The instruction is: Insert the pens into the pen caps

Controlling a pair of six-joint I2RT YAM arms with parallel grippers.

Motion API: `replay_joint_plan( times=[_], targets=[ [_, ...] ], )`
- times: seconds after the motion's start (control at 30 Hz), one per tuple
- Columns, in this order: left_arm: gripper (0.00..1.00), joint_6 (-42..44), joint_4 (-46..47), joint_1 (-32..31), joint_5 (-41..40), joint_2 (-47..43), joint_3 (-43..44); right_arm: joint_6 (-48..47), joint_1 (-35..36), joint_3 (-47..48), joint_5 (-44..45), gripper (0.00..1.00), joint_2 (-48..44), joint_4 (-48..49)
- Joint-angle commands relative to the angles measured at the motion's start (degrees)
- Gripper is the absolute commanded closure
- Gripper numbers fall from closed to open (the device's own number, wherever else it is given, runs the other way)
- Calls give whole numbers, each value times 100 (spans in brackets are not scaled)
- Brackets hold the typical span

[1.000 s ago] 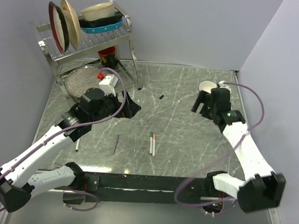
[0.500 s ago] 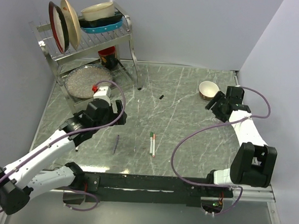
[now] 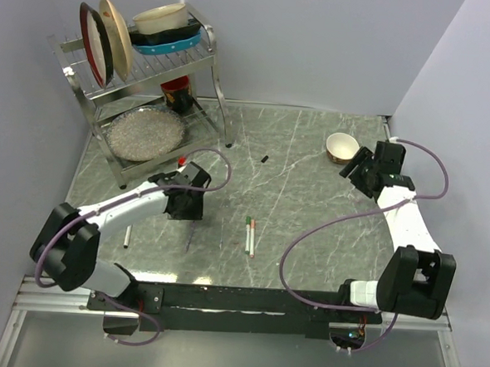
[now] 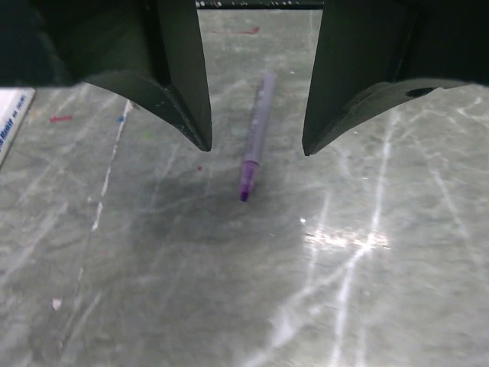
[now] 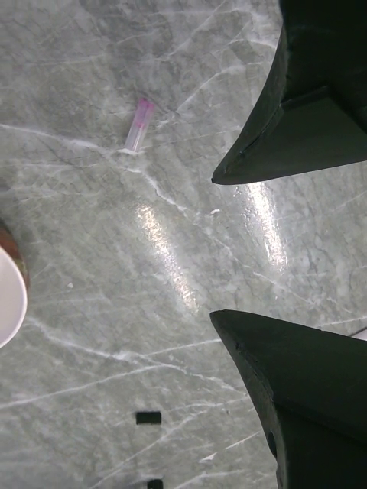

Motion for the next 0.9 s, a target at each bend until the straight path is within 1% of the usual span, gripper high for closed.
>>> replay_joint_plan(
  times=[0.0, 0.03, 0.17, 0.23, 0.27, 0.3, 0.43, 0.53, 0.57, 0.6, 0.67, 0.7, 0.73, 0.77, 0.83, 0.87],
  targets=[
    [45, -26, -306, 15, 526, 357, 301, -44, -43, -103, -170, 27, -422, 243],
    [46, -26, -360, 15, 526, 437, 310, -44, -43, -121, -196, 27, -466, 260],
    [52, -43, -500, 15, 587, 666, 292, -35, -43, -130, -328, 27, -607, 243],
    [53, -69, -501, 15, 631, 754, 249, -44, -43, -130, -372, 27, -642, 225],
    [58, -61, -475, 15, 666, 780, 179, -35, -43, -156, -390, 27, -695, 234],
    [60, -78, -457, 15, 736, 832, 126, -26, -43, -174, -407, 27, -713, 269],
    [62, -61, -142, 15, 886, 1017, -85, 9, -43, -235, -513, 27, -774, 340],
    [70, -78, -35, 15, 1000, 1237, -138, 0, -51, -253, -548, 27, -792, 331],
    [75, -78, 70, 15, 1061, 1307, -165, -17, -34, -270, -583, 27, -827, 322],
    [76, -87, 123, 15, 1105, 1325, -200, -17, -34, -279, -592, 27, -836, 313],
    [83, -113, 272, 15, 1255, 1334, -270, 70, -34, -253, -653, 27, -888, 217],
    [87, -131, 299, 15, 1281, 1325, -262, 105, -34, -244, -723, 27, -906, 208],
    [95, -148, 308, 15, 1282, 1299, -218, 219, 1, -253, -828, 27, -941, 225],
    [98, -149, 308, 15, 1282, 1168, -191, 281, 28, -279, -943, 27, -1011, 295],
    [99, -96, 343, 15, 1377, 975, -78, 535, 176, -306, -1391, 27, -1064, 357],
    [99, -61, 369, 15, 1491, 704, -25, 615, 256, -349, -1583, 27, -1117, 470]
  ],
)
